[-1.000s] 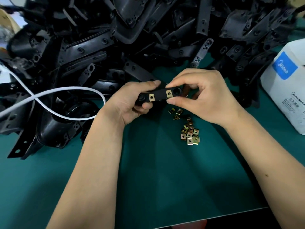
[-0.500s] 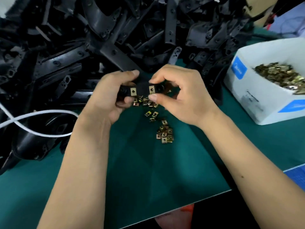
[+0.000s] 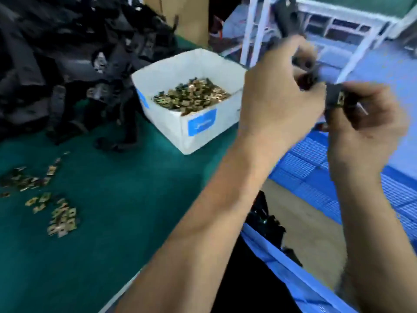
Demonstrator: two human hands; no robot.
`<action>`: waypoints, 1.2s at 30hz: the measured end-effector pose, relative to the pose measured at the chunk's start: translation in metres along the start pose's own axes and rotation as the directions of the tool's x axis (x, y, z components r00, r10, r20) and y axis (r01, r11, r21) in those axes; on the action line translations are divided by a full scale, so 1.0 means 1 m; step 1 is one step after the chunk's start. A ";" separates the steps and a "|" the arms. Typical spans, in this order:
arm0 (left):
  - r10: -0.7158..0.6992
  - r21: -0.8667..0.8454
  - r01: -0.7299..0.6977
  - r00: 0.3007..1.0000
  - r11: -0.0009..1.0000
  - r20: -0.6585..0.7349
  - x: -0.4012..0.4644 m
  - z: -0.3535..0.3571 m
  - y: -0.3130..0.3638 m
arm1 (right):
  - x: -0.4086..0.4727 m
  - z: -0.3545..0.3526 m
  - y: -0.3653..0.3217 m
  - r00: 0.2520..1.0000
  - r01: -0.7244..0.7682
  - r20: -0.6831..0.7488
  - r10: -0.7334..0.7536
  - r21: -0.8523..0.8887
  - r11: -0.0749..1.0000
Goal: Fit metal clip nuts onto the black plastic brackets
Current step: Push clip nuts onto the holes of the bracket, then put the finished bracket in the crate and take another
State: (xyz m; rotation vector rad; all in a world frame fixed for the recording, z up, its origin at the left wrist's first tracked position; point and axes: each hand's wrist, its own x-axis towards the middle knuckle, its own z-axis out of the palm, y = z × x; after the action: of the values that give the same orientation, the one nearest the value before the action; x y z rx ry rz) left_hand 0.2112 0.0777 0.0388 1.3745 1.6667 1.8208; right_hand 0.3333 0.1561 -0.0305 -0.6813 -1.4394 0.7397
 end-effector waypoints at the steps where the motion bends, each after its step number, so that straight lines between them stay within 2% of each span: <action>1: 0.037 0.090 -0.040 0.999 0.995 0.037 -0.006 0.021 -0.013 | -0.010 -0.016 0.015 0.999 -0.048 -0.020 0.048 -0.011 0.999; 3: 0.015 0.187 -0.042 0.990 0.981 0.142 -0.022 0.065 -0.047 | -0.031 -0.052 0.049 0.985 -0.168 -0.058 0.165 -0.063 0.984; 5: -0.141 0.258 0.068 0.951 0.964 0.276 -0.049 0.099 -0.088 | -0.063 -0.084 0.091 0.924 -0.382 -0.094 0.372 -0.144 0.913; 7: -0.338 0.372 0.184 0.848 0.910 0.408 -0.086 0.116 -0.134 | -0.104 -0.106 0.135 0.766 -0.641 -0.118 0.632 -0.225 0.734; 9: -0.499 0.527 0.206 0.705 0.824 0.504 -0.120 0.123 -0.173 | -0.143 -0.124 0.174 0.548 -0.819 -0.167 0.820 -0.304 0.486; 11: -0.612 0.644 0.172 0.560 0.745 0.559 -0.147 0.123 -0.200 | -0.174 -0.135 0.198 0.357 -0.894 -0.216 0.909 -0.363 0.264; 12: -0.655 0.695 0.135 0.495 0.707 0.570 -0.155 0.122 -0.210 | -0.185 -0.137 0.205 0.289 -0.900 -0.211 0.934 -0.394 0.189; 14: -0.728 0.782 0.037 0.394 0.622 0.561 -0.165 0.119 -0.222 | -0.201 -0.136 0.215 0.177 -0.913 -0.146 0.973 -0.392 0.107; 15: -0.752 0.807 0.004 0.367 0.590 0.548 -0.167 0.118 -0.227 | -0.206 -0.133 0.215 0.127 -0.937 -0.093 0.988 -0.338 0.089; 17: -0.771 0.830 -0.001 0.371 0.557 0.518 -0.168 0.117 -0.233 | -0.213 -0.126 0.215 0.063 -0.970 -0.034 0.997 -0.239 0.053; 21: -0.753 0.816 0.048 0.418 0.577 0.508 -0.159 0.113 -0.232 | -0.215 -0.126 0.214 0.025 -0.938 -0.010 1.000 -0.346 0.020; 24: -0.705 0.764 0.082 0.457 0.640 0.542 -0.146 0.113 -0.219 | -0.195 -0.117 0.205 0.082 -0.916 -0.102 0.991 -0.399 0.035; 26: -0.618 0.691 0.099 0.551 0.716 0.561 -0.131 0.113 -0.200 | -0.173 -0.103 0.192 0.154 -0.932 -0.125 0.980 -0.348 0.103; 28: -0.487 0.600 0.077 0.669 0.796 0.561 -0.112 0.112 -0.171 | -0.147 -0.085 0.171 0.302 -0.911 -0.105 0.948 -0.324 0.254; 30: -0.310 0.497 -0.007 0.775 0.868 0.551 -0.090 0.105 -0.138 | -0.118 -0.064 0.142 0.536 -0.813 -0.043 0.843 -0.293 0.502; 31: -0.207 0.439 -0.062 0.817 0.896 0.538 -0.079 0.099 -0.120 | -0.102 -0.052 0.122 0.628 -0.759 -0.019 0.778 -0.235 0.607; 33: 0.022 0.301 -0.181 0.886 0.936 0.463 -0.059 0.077 -0.085 | -0.071 -0.026 0.079 0.748 -0.659 -0.003 0.663 -0.118 0.743; 36: 0.294 0.159 -0.332 0.929 0.930 0.223 -0.034 0.023 -0.044 | -0.032 0.015 0.021 0.909 -0.411 0.029 0.415 -0.097 0.906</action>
State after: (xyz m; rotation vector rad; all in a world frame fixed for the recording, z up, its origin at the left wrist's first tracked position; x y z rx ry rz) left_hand 0.2306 0.0776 -0.0181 1.9364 1.6295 1.6421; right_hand 0.3174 0.1430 -0.0662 -1.0651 -1.3928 1.0302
